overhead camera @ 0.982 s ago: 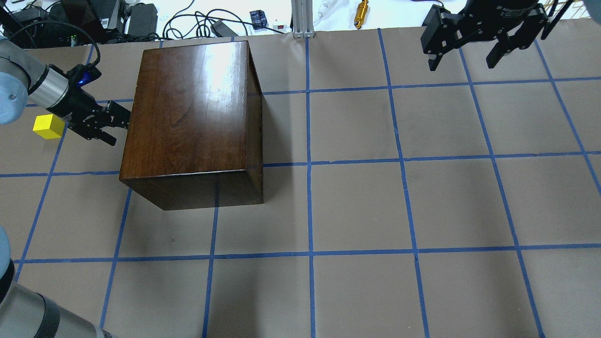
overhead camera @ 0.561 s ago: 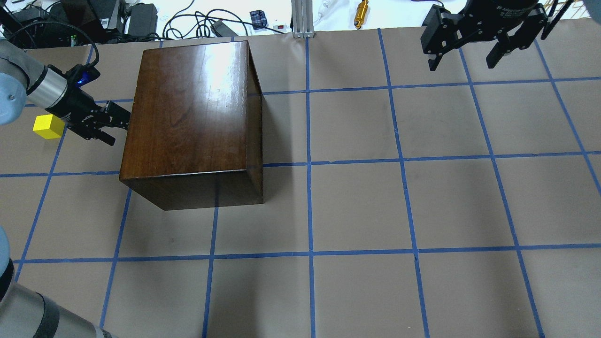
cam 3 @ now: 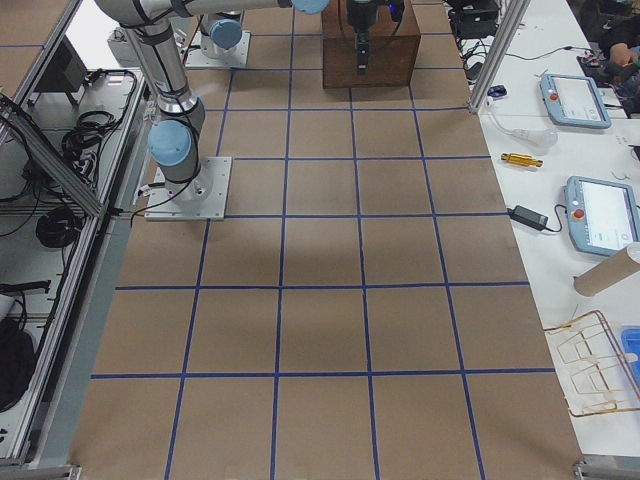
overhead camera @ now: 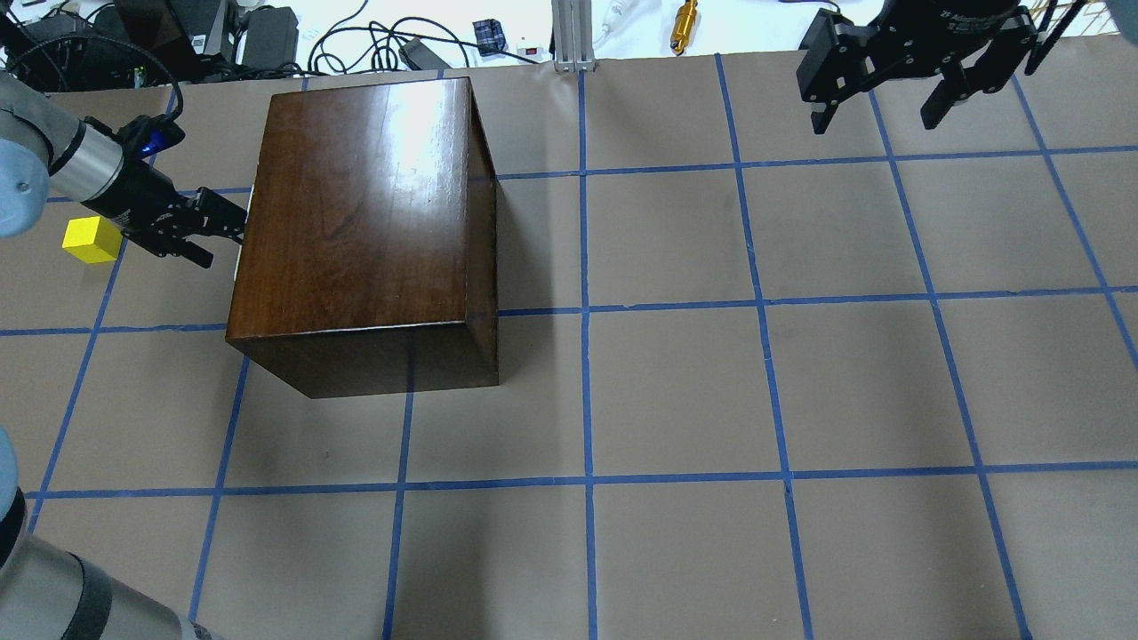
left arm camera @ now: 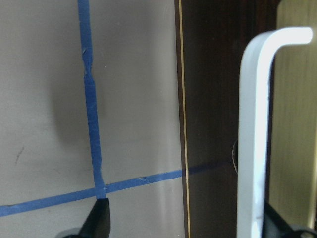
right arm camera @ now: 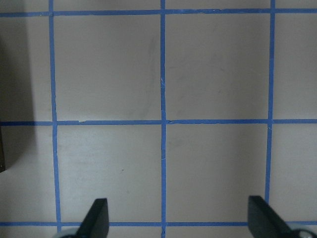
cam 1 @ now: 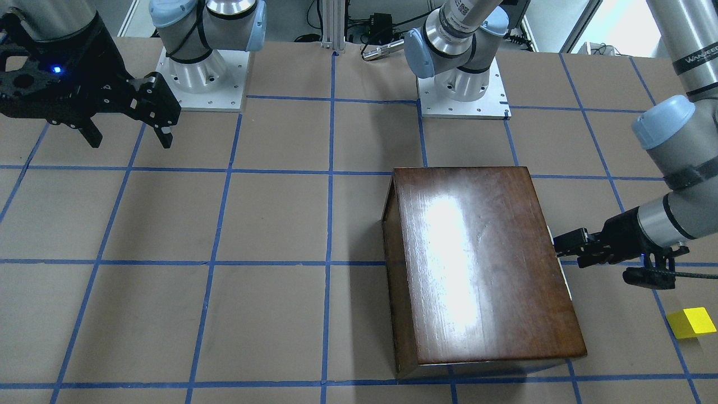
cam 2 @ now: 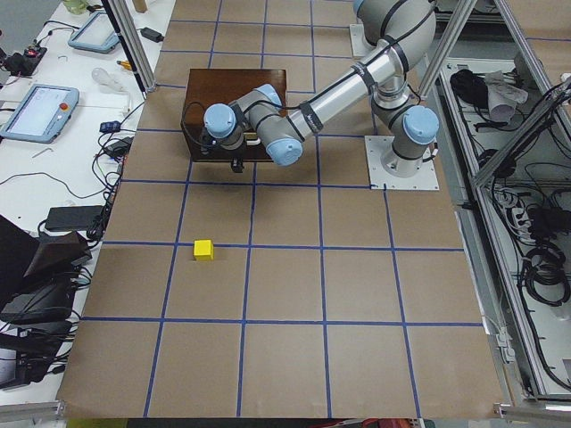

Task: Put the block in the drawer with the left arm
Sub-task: 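Pull the drawer open with the left gripper, away from the cabinet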

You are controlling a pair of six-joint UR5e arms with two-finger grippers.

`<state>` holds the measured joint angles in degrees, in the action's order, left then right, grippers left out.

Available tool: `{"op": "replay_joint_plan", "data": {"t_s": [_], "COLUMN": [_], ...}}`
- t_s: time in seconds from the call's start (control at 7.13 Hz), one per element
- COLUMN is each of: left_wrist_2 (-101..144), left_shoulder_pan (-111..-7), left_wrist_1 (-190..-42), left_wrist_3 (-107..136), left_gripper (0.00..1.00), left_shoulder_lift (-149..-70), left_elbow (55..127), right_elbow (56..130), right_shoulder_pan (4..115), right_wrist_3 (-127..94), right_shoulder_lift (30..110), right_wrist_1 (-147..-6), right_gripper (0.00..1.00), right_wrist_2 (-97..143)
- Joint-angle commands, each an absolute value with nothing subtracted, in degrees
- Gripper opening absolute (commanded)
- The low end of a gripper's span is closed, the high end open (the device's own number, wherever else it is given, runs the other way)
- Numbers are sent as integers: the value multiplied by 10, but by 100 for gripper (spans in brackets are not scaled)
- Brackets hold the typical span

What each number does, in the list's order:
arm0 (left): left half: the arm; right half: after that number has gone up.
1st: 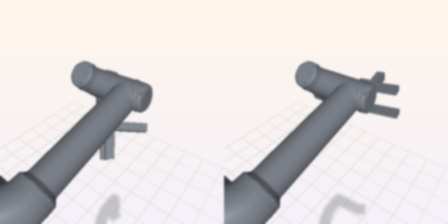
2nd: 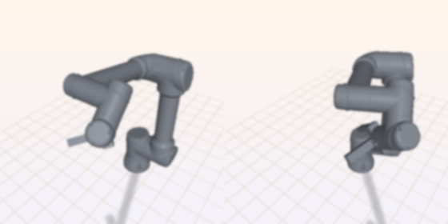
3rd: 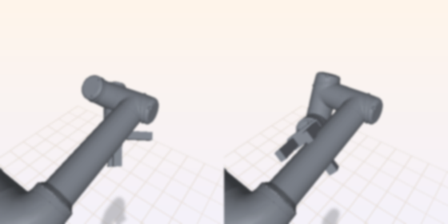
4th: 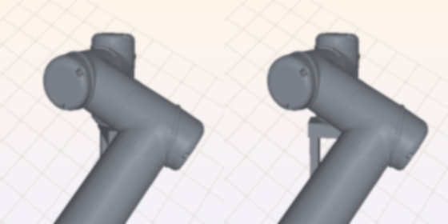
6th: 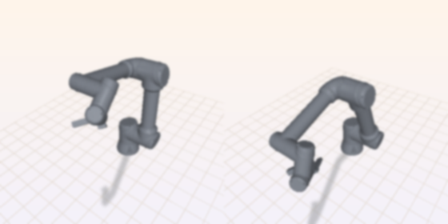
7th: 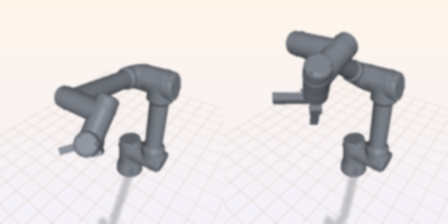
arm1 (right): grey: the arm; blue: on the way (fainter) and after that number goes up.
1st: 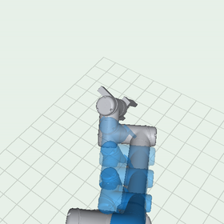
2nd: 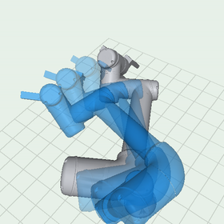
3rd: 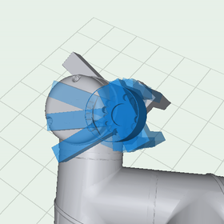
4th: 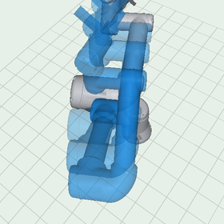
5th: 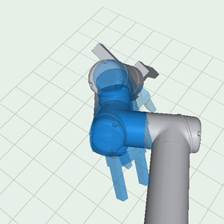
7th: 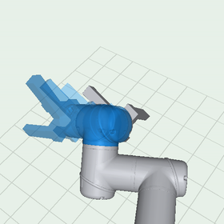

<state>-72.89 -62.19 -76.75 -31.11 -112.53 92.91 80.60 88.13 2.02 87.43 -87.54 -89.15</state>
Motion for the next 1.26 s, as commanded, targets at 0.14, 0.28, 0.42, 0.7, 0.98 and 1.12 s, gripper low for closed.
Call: {"op": "replay_joint_plan", "data": {"t_s": [0.14,0.28,0.42,0.7,0.98,1.12], "left_wrist_2": [-733,-736,-736,-737,-741,-748], "left_shoulder_pan": [-606,-593,-590,-584,-570,-560], "left_wrist_1": [-751,-751,-751,-751,-751,-751], "left_wrist_3": [-316,-330,-331,-332,-332,-333], "left_gripper": [99,99,99,99,99,99], "left_shoulder_lift": [-1131,-1134,-1134,-1134,-1138,-1141], "left_elbow": [925,924,923,918,910,904], "right_elbow": [806,806,806,806,806,806], "right_shoulder_pan": [882,881,882,881,882,882], "right_wrist_3": [20,20,20,20,20,20], "right_shoulder_lift": [874,875,875,874,875,874], "right_wrist_1": [-875,-875,-875,-875,-875,-875], "right_gripper": [100,100,100,100,100,100], "right_wrist_2": [-892,-891,-891,-891,-892,-892]}}
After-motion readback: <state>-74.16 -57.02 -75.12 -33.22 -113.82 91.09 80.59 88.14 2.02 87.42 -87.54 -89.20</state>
